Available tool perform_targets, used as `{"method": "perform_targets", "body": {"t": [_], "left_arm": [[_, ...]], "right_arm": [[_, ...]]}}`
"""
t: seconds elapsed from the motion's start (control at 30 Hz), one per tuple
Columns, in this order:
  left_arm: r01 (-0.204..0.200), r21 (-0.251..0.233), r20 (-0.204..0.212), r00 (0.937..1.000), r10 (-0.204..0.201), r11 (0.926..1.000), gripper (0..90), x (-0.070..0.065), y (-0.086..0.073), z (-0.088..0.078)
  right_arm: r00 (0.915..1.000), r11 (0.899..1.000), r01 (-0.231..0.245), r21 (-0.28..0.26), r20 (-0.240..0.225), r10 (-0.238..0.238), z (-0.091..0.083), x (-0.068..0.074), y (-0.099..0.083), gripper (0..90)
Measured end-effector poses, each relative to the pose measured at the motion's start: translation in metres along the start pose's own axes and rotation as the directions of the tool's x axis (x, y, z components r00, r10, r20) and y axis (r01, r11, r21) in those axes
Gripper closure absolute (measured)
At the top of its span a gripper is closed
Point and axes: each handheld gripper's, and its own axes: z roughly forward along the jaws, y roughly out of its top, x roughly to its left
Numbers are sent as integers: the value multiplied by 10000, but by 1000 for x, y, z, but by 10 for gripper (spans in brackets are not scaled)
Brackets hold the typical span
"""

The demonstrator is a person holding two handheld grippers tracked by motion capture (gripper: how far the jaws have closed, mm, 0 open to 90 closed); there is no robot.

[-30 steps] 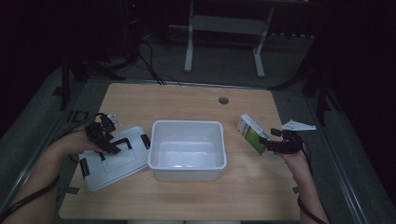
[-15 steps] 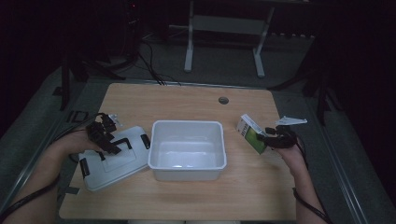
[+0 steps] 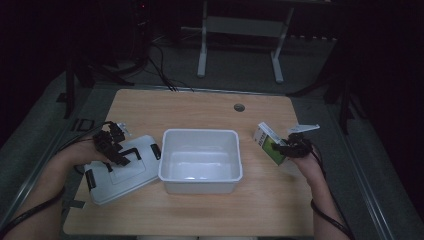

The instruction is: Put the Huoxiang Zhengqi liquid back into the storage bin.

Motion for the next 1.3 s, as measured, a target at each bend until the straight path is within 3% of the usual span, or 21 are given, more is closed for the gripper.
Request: {"method": "perform_targets", "body": {"t": [0.2,0.3,0.83,1.07,1.3], "left_arm": [[33,15,-13,10000,-33,10000,314,0,-1,-2],[43,78,-19,10000,-43,10000,315,1,-1,-2],[-126,120,13,9999,126,9998,314,-3,4,-1],[-124,135,9,9999,124,9998,314,-4,3,-3],[-118,217,11,9999,118,9997,314,-5,2,-4]], "right_arm": [[9995,9998,212,59,216,-213,-2,3,2,633],[9999,9999,131,-4,85,-131,-7,3,3,635],[9982,9960,545,-712,-204,-561,-56,11,18,636],[9921,9877,1102,-1106,-477,-1160,-78,25,32,636],[9765,9699,1763,-1677,-942,-1938,-100,45,52,637]]}}
